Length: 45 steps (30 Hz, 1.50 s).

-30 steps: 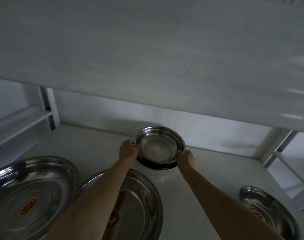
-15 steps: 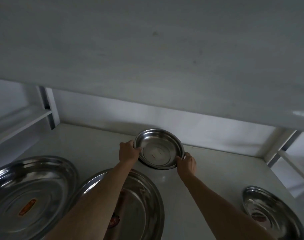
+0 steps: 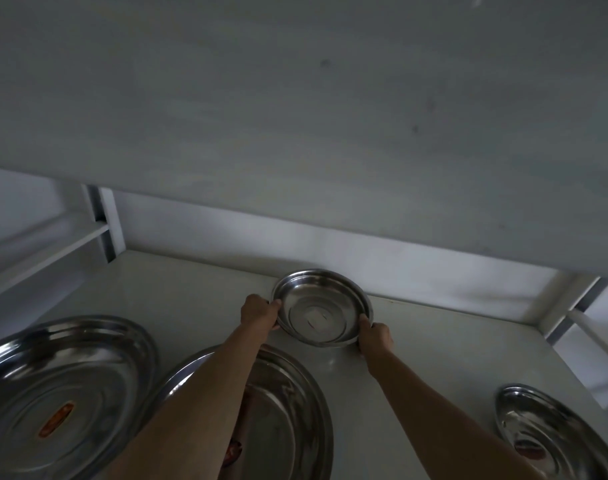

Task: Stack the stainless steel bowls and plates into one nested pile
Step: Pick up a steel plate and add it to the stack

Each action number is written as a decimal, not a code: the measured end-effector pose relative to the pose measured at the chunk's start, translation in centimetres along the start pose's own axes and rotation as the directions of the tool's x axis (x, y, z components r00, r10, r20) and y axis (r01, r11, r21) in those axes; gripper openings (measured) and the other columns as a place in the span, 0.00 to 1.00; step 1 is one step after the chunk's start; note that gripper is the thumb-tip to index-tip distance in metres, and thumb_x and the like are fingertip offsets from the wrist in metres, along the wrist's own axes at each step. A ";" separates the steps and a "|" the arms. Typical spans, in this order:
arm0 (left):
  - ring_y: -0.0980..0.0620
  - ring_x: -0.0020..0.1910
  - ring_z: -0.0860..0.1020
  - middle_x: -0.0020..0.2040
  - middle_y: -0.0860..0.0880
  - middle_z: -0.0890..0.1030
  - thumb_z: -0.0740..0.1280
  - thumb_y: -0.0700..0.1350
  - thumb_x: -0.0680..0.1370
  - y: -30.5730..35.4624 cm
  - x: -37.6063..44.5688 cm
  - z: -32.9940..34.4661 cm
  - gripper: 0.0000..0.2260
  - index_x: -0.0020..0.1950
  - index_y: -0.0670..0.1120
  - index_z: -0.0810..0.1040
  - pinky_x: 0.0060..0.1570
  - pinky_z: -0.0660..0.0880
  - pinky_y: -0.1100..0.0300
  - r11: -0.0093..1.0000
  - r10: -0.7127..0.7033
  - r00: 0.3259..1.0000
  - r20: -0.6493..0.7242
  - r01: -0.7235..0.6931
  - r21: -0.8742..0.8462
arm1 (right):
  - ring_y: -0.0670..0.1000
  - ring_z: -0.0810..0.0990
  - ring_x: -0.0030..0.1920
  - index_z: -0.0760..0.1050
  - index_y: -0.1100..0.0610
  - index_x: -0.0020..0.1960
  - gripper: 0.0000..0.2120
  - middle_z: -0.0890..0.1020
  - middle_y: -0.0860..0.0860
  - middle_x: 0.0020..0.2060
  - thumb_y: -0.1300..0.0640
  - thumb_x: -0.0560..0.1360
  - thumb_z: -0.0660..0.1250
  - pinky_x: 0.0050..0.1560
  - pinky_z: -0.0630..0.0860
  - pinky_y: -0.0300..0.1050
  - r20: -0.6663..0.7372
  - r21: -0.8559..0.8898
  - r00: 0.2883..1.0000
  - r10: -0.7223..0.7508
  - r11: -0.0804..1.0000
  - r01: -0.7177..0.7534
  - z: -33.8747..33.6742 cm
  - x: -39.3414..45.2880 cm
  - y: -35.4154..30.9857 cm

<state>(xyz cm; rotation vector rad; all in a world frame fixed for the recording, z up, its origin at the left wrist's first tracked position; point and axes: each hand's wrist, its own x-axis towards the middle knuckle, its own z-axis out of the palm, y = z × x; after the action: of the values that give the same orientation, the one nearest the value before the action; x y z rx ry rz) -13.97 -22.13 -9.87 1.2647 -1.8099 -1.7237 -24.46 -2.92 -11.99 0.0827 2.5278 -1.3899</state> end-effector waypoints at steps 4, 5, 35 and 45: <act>0.39 0.37 0.82 0.49 0.32 0.82 0.72 0.41 0.74 0.0 -0.3 0.0 0.16 0.53 0.29 0.78 0.37 0.83 0.50 1.000 0.008 1.000 -0.028 -0.007 0.010 | 0.65 0.82 0.51 0.79 0.65 0.55 0.25 0.83 0.66 0.50 0.43 0.78 0.60 0.54 0.80 0.57 -0.009 0.051 1.000 0.010 0.999 -0.010 0.2 0.1 0.3; 0.39 0.37 0.82 0.49 0.32 0.82 0.72 0.41 0.73 0.1 -0.4 0.1 0.15 0.52 0.29 0.79 0.39 0.83 0.48 1.000 0.011 1.000 -0.025 -0.011 0.009 | 0.64 0.82 0.50 0.79 0.65 0.55 0.25 0.83 0.65 0.49 0.43 0.78 0.60 0.53 0.80 0.57 -0.012 0.064 1.000 0.014 0.998 -0.013 0.0 -0.1 0.3; 0.47 0.35 0.80 0.36 0.45 0.80 0.67 0.44 0.77 1.6 -19.1 3.4 0.06 0.43 0.42 0.77 0.46 0.82 0.47 0.945 0.190 0.982 -0.005 -0.184 -0.269 | 0.55 0.73 0.33 0.75 0.61 0.35 0.21 0.75 0.58 0.29 0.49 0.81 0.59 0.36 0.67 0.48 -0.254 0.125 0.948 -0.193 0.965 0.230 -15.0 -9.1 3.8; 0.47 0.35 0.79 0.36 0.41 0.80 0.64 0.47 0.79 -2.2 -28.8 4.4 0.12 0.48 0.37 0.76 0.42 0.80 0.48 0.921 0.237 0.971 0.046 -0.209 -0.327 | 0.55 0.74 0.31 0.76 0.62 0.37 0.21 0.76 0.56 0.29 0.50 0.82 0.59 0.37 0.70 0.47 -0.249 0.112 0.945 -0.213 0.962 0.247 -21.1 -14.3 7.9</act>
<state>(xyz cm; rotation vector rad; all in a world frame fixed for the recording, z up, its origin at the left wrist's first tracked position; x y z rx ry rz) -0.75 3.14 -3.49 0.8314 -1.5630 -1.8682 -13.44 20.00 -4.15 -0.0263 2.6959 -1.7460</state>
